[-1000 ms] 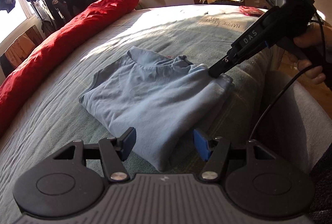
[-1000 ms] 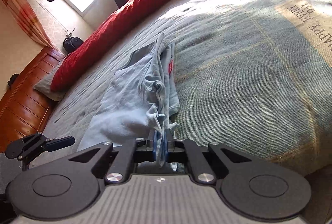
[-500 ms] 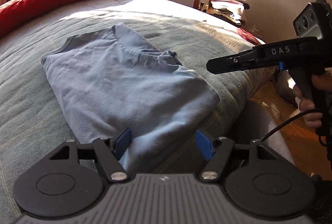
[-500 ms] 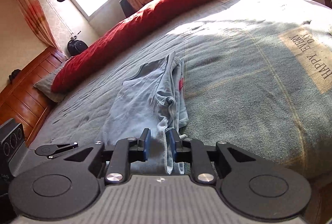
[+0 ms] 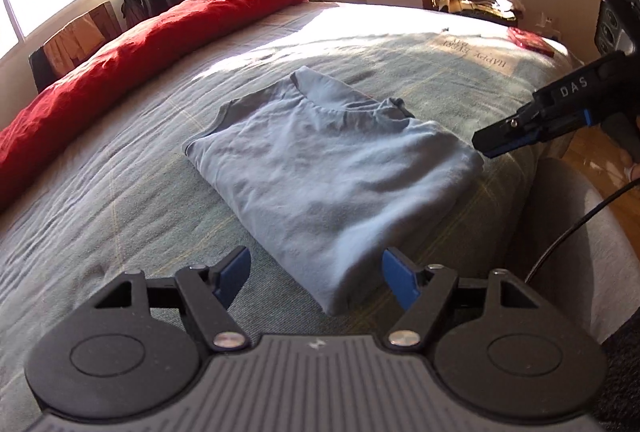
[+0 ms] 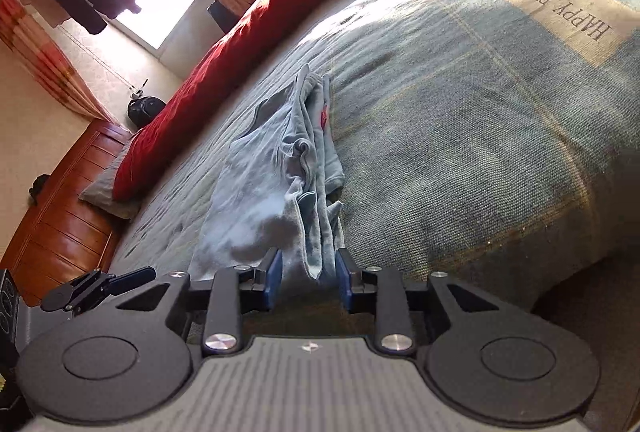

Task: Fold clothes

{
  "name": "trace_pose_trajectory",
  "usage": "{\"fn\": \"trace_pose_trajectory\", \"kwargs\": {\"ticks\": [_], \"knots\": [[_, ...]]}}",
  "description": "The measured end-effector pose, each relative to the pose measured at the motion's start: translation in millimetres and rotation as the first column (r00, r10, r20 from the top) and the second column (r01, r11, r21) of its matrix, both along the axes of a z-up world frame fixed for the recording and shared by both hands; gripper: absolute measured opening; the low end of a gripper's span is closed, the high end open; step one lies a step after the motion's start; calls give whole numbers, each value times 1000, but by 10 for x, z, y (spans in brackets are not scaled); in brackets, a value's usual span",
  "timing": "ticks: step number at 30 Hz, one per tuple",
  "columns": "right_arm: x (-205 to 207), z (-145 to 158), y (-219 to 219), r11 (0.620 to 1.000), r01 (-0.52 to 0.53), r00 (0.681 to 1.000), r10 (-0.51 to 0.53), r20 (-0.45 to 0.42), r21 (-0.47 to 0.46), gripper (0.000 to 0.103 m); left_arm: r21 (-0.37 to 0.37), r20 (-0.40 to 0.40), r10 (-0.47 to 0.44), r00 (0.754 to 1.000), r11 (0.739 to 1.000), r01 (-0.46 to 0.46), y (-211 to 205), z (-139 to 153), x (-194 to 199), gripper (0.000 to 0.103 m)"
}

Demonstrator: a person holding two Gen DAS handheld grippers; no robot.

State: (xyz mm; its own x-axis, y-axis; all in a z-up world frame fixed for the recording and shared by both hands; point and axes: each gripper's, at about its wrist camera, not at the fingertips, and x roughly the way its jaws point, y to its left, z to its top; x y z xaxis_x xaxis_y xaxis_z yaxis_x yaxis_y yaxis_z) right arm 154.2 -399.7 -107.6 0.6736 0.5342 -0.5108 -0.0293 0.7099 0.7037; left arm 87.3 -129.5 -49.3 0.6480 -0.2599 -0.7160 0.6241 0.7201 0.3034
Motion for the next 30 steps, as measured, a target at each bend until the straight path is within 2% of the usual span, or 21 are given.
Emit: {"fn": "trace_pose_trajectory", "kwargs": {"ticks": [2, 4, 10, 17, 22, 27, 30], "knots": [[-3, -9, 17, 1000, -4, 1000, 4, -2, -5, 38, 60, 25, -31, 999, 998, 29, -59, -89, -56, 74], [-6, -6, 35, 1000, -7, 1000, 7, 1, -12, 38, 80, 49, -11, 999, 997, 8, -83, -142, -59, 74], [-25, -3, 37, 1000, -10, 1000, 10, 3, -10, 41, 63, 67, 79, 995, 994, -84, -20, -234, 27, 76], [-41, -19, 43, 1000, -19, 1000, 19, 4, 17, 41, 74, 151, 83, 985, 993, -95, -47, -232, -21, 76], [-32, -64, 102, 997, -44, 999, 44, -9, 63, 41, 44, 132, 116, 985, 992, -123, 7, -271, 10, 77], [61, -166, 161, 991, -51, 998, 54, -29, 121, 41, 31, 149, 130, 980, 990, -136, 11, -256, -21, 77], [113, -212, 180, 987, -36, 999, 38, -13, 159, 41, 24, 160, 138, 977, 989, -143, 13, -247, -41, 77]]}}
